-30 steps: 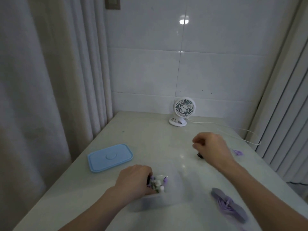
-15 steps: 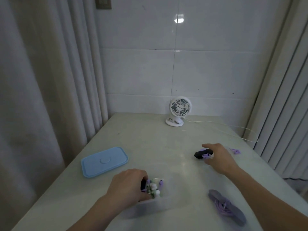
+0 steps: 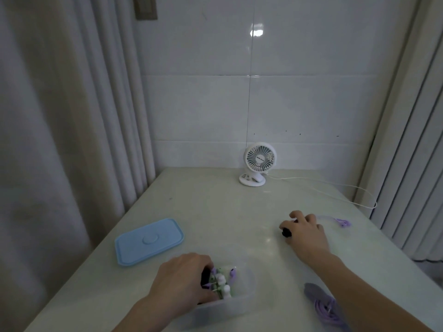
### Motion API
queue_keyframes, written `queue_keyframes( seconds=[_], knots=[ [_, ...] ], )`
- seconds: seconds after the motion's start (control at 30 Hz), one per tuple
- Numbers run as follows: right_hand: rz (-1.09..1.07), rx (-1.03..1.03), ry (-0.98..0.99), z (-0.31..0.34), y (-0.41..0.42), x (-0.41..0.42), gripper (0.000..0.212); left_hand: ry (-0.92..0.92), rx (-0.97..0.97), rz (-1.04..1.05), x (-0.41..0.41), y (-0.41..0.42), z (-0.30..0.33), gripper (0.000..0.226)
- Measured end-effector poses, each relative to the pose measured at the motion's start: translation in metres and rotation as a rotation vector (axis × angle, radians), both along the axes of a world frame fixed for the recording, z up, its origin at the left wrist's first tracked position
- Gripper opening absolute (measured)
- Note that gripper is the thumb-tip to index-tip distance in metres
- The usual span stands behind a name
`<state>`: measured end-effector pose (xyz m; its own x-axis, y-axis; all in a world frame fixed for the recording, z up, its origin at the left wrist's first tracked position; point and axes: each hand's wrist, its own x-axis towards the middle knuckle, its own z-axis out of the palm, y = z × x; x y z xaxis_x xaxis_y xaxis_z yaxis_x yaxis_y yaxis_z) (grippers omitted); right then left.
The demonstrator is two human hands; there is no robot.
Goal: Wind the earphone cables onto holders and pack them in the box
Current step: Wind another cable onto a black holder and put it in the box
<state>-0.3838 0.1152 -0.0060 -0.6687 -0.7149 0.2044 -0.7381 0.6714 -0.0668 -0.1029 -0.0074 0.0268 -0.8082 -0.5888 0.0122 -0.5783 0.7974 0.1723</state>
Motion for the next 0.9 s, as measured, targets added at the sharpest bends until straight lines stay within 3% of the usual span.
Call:
queue_keyframes(
  seconds=[0.27, 0.43, 0.57, 0.67, 0.9],
  knots=[
    [0.082, -0.041, 0.154, -0.003, 0.001, -0.003, 0.021, 0.055, 0.067, 0.026, 0.002, 0.004, 0.005, 0.068],
    [0.152, -0.216, 0.137, 0.009, -0.001, 0.005, 0.016, 0.179, 0.199, 0.065, 0.002, 0.007, 0.011, 0.076],
    [0.251, -0.361, -0.016, 0.027, -0.003, 0.027, 0.012, 0.43, 0.224, 0.16, -0.008, 0.014, 0.019, 0.062],
    [0.293, -0.484, -0.12, 0.048, -0.002, 0.052, 0.014, 0.559, 0.194, 0.113, -0.02, 0.024, 0.027, 0.053],
    [0.282, -0.671, -0.293, 0.1, 0.012, 0.093, 0.015, 0.654, 0.364, -0.014, -0.062, 0.06, 0.045, 0.07]
  ],
)
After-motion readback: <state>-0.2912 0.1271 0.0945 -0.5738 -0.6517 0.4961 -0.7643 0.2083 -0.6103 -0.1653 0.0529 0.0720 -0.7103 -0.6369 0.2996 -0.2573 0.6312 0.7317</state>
